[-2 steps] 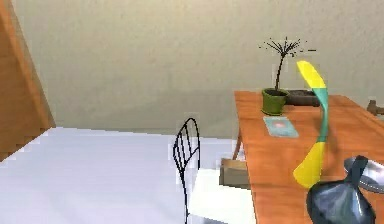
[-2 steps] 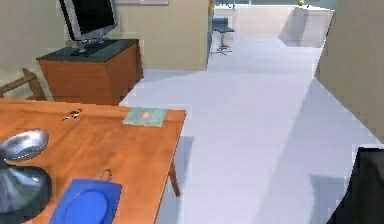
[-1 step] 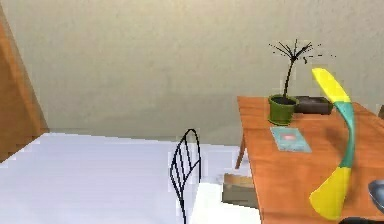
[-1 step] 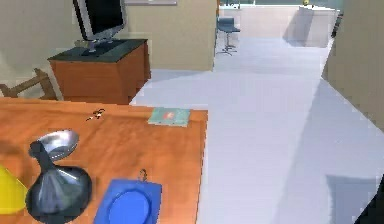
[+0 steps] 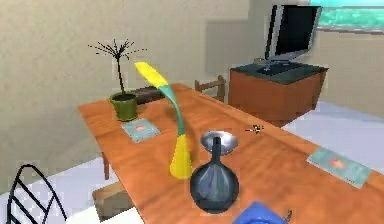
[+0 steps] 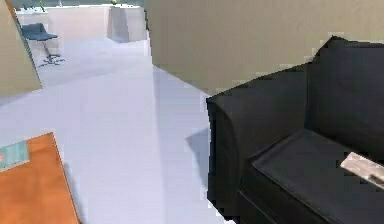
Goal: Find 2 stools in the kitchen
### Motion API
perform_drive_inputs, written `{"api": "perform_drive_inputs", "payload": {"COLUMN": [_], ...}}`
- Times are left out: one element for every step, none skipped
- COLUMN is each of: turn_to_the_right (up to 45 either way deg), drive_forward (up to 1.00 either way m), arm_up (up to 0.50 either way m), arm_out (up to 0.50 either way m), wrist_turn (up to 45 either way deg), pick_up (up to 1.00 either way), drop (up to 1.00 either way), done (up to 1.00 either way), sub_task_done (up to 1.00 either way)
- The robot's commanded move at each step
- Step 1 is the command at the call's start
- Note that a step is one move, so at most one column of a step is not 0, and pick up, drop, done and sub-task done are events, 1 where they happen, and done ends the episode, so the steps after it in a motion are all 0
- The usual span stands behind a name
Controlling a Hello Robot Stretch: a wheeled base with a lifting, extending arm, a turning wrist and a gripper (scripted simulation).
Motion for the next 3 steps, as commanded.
{"api": "perform_drive_inputs", "payload": {"turn_to_the_right": [45.0,45.0,33.0], "drive_forward": [0.0,0.0,0.0], "arm_up": [0.0,0.0,0.0], "arm_out": [0.0,0.0,0.0], "wrist_turn": [0.0,0.0,0.0], "pick_up": [0.0,0.0,0.0], "drop": [0.0,0.0,0.0], "done": [0.0,0.0,0.0], "sub_task_done": [0.0,0.0,0.0]}}
